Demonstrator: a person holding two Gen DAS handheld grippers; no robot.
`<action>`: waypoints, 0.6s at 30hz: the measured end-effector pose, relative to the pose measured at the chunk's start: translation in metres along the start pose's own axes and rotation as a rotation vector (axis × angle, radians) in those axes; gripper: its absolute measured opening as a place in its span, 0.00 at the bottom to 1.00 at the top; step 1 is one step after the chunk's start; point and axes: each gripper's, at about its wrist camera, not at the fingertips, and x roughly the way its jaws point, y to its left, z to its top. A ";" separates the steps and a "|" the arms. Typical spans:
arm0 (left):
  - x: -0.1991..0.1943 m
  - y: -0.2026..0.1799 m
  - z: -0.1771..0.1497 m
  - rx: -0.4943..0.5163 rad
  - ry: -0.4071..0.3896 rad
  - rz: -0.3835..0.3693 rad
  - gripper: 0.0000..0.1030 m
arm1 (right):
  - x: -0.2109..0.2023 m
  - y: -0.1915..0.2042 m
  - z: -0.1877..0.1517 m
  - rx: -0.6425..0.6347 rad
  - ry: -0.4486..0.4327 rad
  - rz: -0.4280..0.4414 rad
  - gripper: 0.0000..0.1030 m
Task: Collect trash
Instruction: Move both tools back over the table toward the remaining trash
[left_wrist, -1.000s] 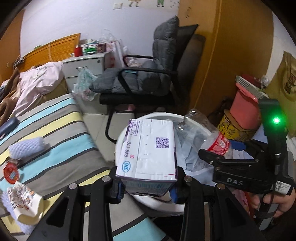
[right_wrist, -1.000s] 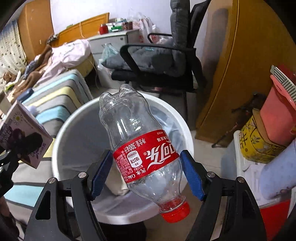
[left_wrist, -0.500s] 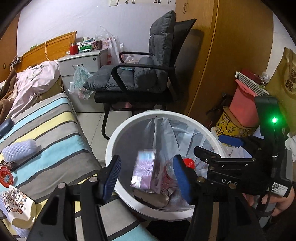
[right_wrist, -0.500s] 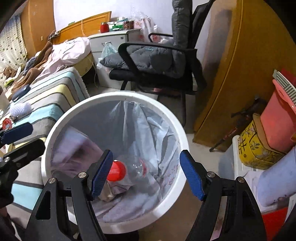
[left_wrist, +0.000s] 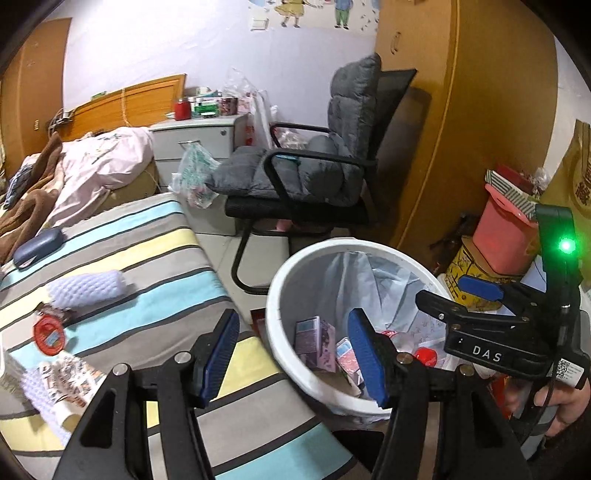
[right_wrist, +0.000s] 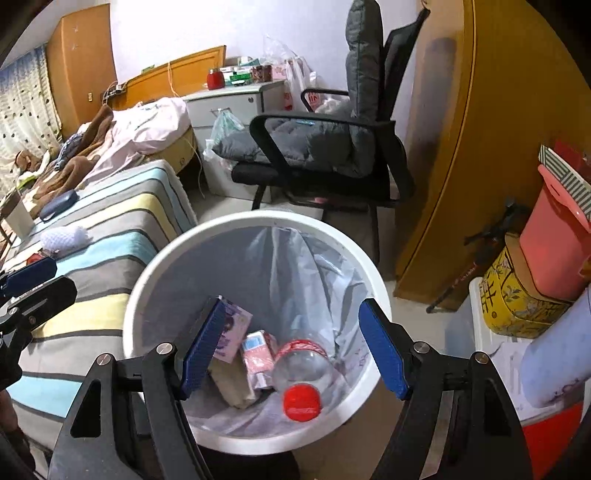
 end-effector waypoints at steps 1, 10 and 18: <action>-0.002 0.003 -0.001 -0.004 -0.003 0.009 0.61 | -0.001 0.002 0.001 -0.001 -0.004 0.003 0.74; -0.032 0.034 -0.014 -0.050 -0.042 0.071 0.62 | -0.012 0.033 0.003 -0.035 -0.045 0.053 0.74; -0.059 0.077 -0.031 -0.129 -0.073 0.136 0.63 | -0.020 0.068 0.002 -0.075 -0.078 0.136 0.74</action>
